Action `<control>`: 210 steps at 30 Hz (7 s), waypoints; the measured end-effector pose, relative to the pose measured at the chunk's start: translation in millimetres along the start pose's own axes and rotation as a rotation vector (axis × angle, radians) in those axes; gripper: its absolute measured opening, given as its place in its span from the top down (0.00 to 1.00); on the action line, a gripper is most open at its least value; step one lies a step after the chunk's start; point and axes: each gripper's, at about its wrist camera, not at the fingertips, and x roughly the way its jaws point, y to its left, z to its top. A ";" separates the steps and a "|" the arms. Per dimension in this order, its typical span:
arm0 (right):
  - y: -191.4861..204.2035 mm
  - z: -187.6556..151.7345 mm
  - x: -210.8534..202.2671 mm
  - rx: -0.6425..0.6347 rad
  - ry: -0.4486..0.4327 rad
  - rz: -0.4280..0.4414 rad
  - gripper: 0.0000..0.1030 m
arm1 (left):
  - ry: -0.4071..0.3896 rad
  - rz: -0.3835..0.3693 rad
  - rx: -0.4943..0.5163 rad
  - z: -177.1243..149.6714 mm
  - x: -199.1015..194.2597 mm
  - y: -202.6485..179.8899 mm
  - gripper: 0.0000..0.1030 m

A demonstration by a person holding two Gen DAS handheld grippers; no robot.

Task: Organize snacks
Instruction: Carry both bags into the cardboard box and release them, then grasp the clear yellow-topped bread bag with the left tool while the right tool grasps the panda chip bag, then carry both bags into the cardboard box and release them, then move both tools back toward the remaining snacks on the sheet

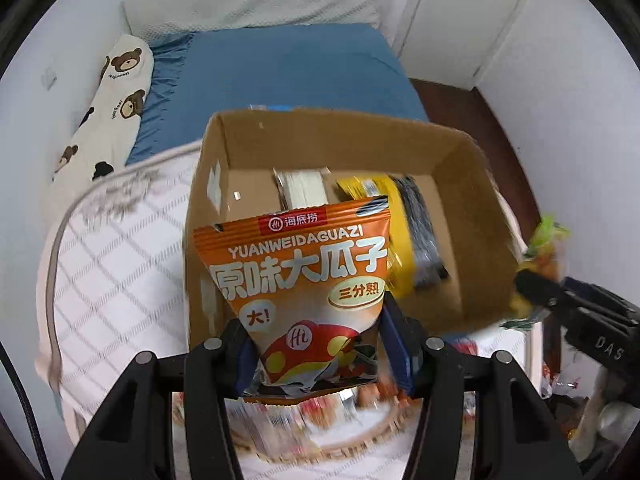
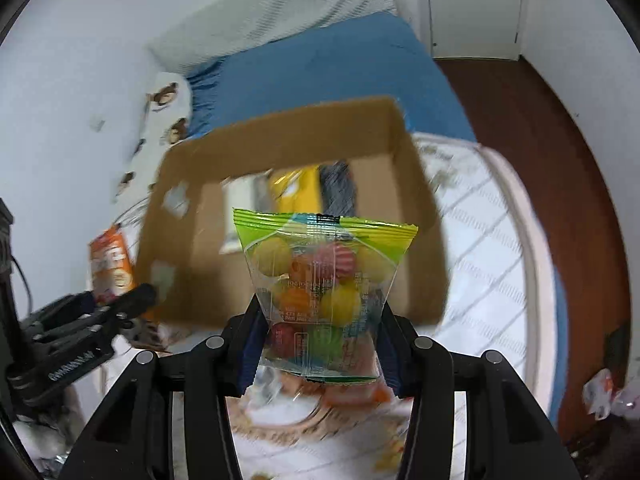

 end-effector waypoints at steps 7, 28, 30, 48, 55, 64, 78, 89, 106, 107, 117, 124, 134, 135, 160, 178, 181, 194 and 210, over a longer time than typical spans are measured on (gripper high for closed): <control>-18.5 84.8 72.4 -0.003 0.078 -0.078 0.50 | 0.087 0.085 0.010 69.9 67.3 19.0 0.50; -26.0 125.9 160.3 -0.020 0.175 -0.123 0.08 | 0.087 0.065 -0.048 102.4 125.4 36.8 0.03; -24.3 121.4 160.3 -0.023 0.176 -0.119 0.08 | 0.074 0.058 -0.036 98.2 121.0 33.4 0.01; 15.5 55.3 88.5 -0.072 0.021 -0.107 0.07 | -0.104 0.053 0.029 25.9 38.2 9.6 0.01; 20.0 20.0 45.7 -0.067 -0.048 -0.075 0.07 | -0.221 0.114 0.030 -17.5 -16.8 2.6 0.01; 6.2 -53.5 8.6 -0.023 -0.060 -0.007 0.07 | -0.149 0.075 -0.071 -96.7 -25.2 25.2 0.01; -102.8 -181.0 105.1 0.184 0.233 -0.128 0.07 | 0.200 0.091 -0.187 -193.5 92.0 62.6 0.01; -101.7 -202.4 148.4 0.126 0.299 -0.156 0.48 | 0.247 0.113 -0.154 -215.9 120.9 58.2 0.52; -37.3 -267.6 176.5 0.024 0.407 -0.030 0.24 | 0.375 0.050 -0.095 -294.8 149.3 23.1 0.48; -33.8 -267.8 176.9 0.017 0.404 -0.033 0.22 | 0.376 0.051 -0.092 -295.6 150.0 24.2 0.48; -0.1 -283.6 181.6 -0.003 0.437 -0.093 0.44 | 0.360 0.064 -0.090 -292.6 149.6 18.1 0.52; 10.0 -285.3 161.2 -0.009 0.363 -0.051 0.50 | 0.308 0.016 -0.068 -272.3 116.9 6.1 0.57; 28.7 -217.2 61.4 0.020 0.164 0.123 0.51 | 0.085 -0.131 -0.090 -179.4 18.6 -16.1 0.57; 29.2 -207.1 50.5 0.020 0.137 0.135 0.51 | 0.056 -0.149 -0.086 -166.0 7.9 -19.4 0.57; -30.1 14.6 116.0 0.010 0.117 -0.032 0.46 | 0.285 0.000 -0.106 4.0 138.4 23.5 0.56; -17.5 21.3 139.1 -0.014 0.180 -0.076 0.06 | 0.176 0.040 -0.051 3.1 117.5 19.8 0.10; -14.5 20.5 130.4 -0.017 0.163 -0.082 0.06 | 0.117 0.066 -0.027 -3.8 104.2 11.9 0.10; 1.7 -1.4 77.8 -0.079 0.027 -0.110 0.06 | -0.042 0.070 -0.011 -34.3 36.8 0.2 0.10; 20.2 -44.8 -18.2 -0.092 -0.166 -0.046 0.06 | -0.240 0.098 0.009 -83.1 -61.3 -16.3 0.10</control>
